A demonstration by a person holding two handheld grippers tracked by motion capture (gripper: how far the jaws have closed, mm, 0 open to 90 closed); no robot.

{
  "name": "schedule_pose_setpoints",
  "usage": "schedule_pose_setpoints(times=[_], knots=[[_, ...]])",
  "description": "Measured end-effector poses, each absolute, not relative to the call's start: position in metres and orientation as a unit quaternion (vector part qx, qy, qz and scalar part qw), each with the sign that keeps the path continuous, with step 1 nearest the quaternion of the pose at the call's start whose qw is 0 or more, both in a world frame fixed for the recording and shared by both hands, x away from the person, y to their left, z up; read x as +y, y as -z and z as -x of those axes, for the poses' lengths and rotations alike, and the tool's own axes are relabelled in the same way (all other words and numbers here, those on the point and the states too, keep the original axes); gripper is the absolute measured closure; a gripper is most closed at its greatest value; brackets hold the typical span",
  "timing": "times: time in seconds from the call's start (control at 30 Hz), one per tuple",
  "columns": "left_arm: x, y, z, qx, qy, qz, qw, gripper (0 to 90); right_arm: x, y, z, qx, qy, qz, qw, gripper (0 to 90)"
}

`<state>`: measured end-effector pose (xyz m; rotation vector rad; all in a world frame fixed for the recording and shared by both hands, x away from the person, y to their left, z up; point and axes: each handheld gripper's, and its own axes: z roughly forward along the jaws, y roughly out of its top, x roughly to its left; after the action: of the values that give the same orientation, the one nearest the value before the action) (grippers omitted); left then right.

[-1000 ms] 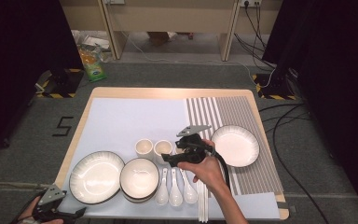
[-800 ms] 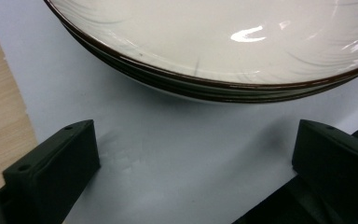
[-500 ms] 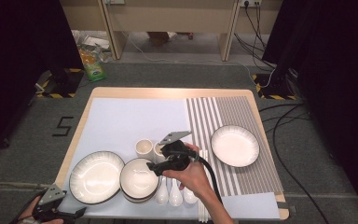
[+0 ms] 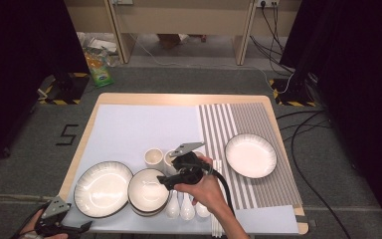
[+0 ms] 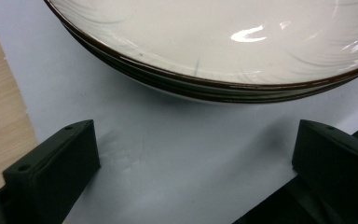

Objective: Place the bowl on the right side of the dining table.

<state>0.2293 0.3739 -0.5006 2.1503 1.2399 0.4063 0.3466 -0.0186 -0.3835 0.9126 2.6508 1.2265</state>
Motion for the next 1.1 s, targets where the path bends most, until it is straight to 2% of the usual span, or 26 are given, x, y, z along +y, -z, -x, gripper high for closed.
schedule_pose_setpoints(times=[0.2,0.33,1.1], knots=[[0.374,0.501,-0.229,0.469,-0.155,-0.812,0.309,0.0,-0.014,0.389,-0.347,0.871,-0.390,-0.296,0.036,34.8],[0.374,0.501,-0.229,0.469,-0.156,-0.812,0.310,0.0,-0.011,0.393,-0.346,0.876,-0.388,-0.285,0.040,43.1],[0.375,0.502,-0.228,0.467,-0.156,-0.812,0.314,0.0,0.007,0.406,-0.348,0.898,-0.364,-0.243,0.049,68.7]])
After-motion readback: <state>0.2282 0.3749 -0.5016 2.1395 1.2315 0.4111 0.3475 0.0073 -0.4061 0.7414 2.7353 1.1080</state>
